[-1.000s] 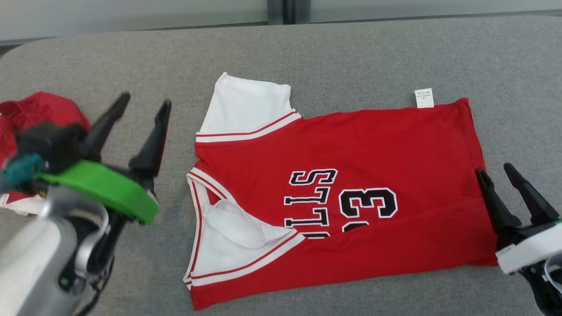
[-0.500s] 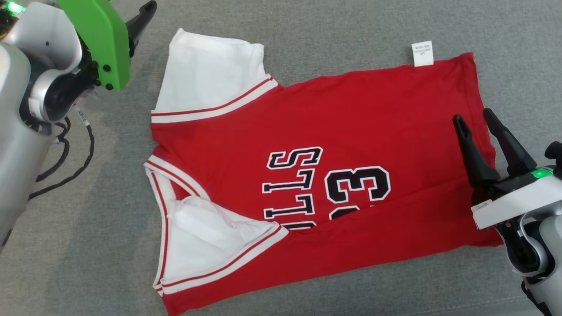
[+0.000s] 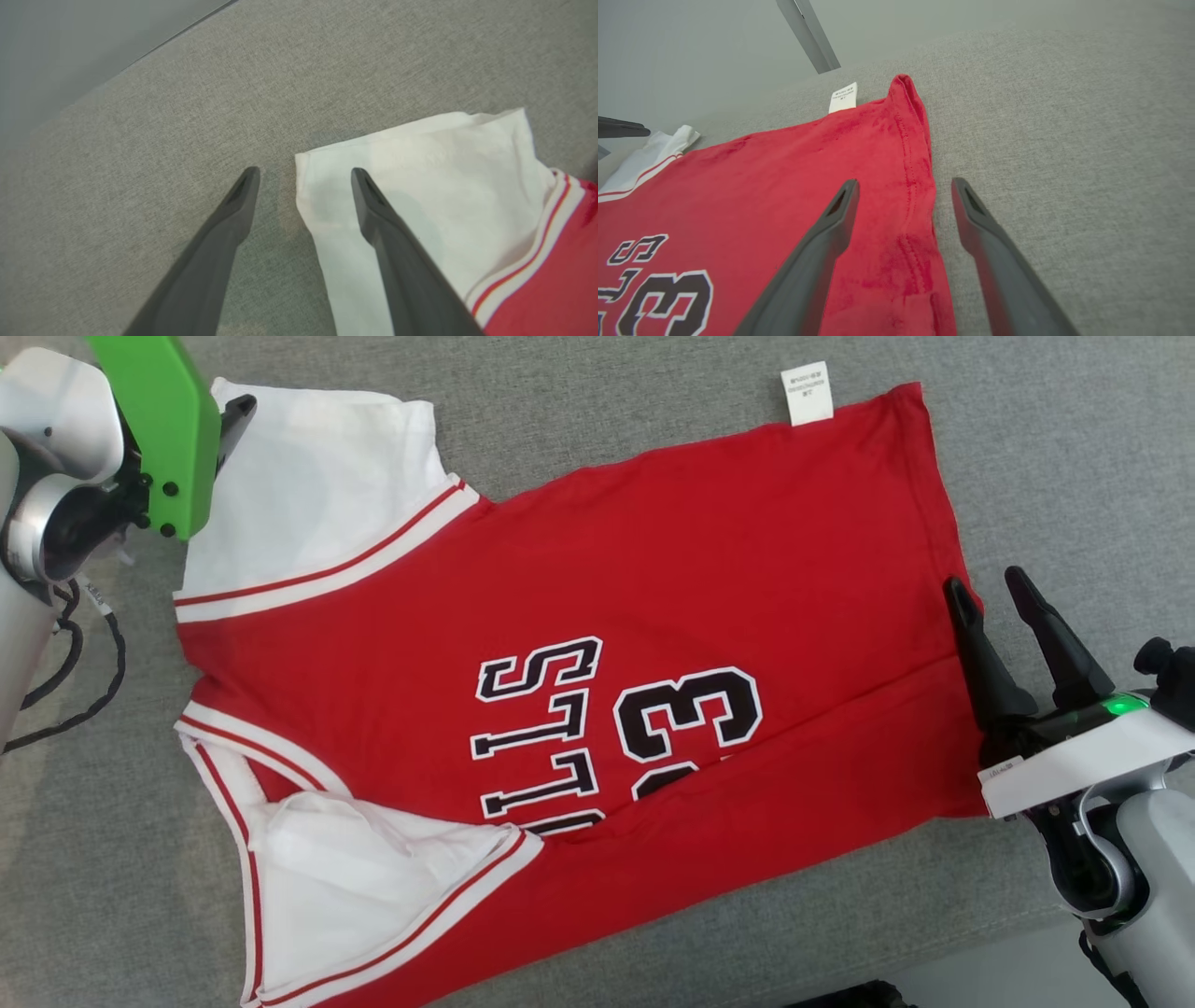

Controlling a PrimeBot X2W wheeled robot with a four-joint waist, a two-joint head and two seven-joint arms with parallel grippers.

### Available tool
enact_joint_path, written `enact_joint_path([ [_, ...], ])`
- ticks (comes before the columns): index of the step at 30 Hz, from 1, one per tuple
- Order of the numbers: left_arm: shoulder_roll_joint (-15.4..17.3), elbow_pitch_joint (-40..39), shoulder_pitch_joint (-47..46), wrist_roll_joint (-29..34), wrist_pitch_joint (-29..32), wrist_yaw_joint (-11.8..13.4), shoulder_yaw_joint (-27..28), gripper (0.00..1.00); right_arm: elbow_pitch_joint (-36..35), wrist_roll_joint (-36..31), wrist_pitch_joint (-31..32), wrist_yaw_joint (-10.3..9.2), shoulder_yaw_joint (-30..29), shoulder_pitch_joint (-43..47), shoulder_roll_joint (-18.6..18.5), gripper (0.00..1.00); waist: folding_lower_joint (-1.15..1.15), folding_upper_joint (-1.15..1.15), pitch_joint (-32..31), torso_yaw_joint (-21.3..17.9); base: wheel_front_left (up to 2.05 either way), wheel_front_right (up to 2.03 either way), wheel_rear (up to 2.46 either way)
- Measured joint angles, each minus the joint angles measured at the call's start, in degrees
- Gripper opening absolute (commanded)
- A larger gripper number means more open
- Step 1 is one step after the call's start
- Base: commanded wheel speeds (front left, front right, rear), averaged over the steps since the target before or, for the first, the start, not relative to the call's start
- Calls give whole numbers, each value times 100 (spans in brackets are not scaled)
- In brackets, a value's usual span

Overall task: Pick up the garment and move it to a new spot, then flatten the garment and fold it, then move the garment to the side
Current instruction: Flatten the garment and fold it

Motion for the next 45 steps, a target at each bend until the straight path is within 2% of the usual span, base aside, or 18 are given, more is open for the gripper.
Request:
enact_joint_path([
  [7, 167, 34, 1, -75, 126, -13, 9, 100, 56, 2, -24, 0, 31, -35, 64, 100, 0, 0, 125, -193, 0, 0, 0],
  [16, 255, 88, -14, -63, 75, 68, 43, 99, 48, 3, -45, 0, -23, -39, 73, 100, 0, 0, 200, -254, 0, 0, 0],
  [17, 257, 97, -18, -56, 62, 78, 41, 92, 45, -1, -46, 0, -22, -39, 75, 100, 0, 0, 203, -254, 0, 0, 0],
  [19, 258, 119, -22, -45, 34, 79, 37, 49, 40, -5, -46, 0, -20, -39, 81, 100, 0, 0, 208, -253, 0, 0, 0],
  [20, 257, 125, -23, -48, 16, 79, 42, 44, 40, -10, -46, 0, -20, -39, 82, 100, 0, 0, 210, -253, 0, 0, 0],
  [23, 227, 145, -23, -85, -57, 77, 64, 0, 40, -13, -46, 0, -18, -39, 84, 100, 0, 0, 215, -250, 0, 0, 0],
  [32, 132, 156, -18, -141, -485, -52, 82, 0, 20, -1, -47, 0, 45, -141, -13, 100, 0, 0, 134, -224, 0, 0, 0],
  [35, 118, 58, 46, -169, -654, -119, 55, 0, 49, -3, 140, 0, 63, -300, -82, 100, 0, 0, 22, -201, 0, 0, 0],
  [39, 143, -196, 318, -263, -799, -175, -21, 0, 300, -144, 879, 0, -166, -712, -41, 100, 0, 0, -190, -165, 0, 0, 0],
  [45, 305, -744, 784, -398, -862, -189, -96, 0, 773, -805, 2536, -2, -448, -1543, 435, 100, 0, 0, -605, -83, 0, 0, 0],
])
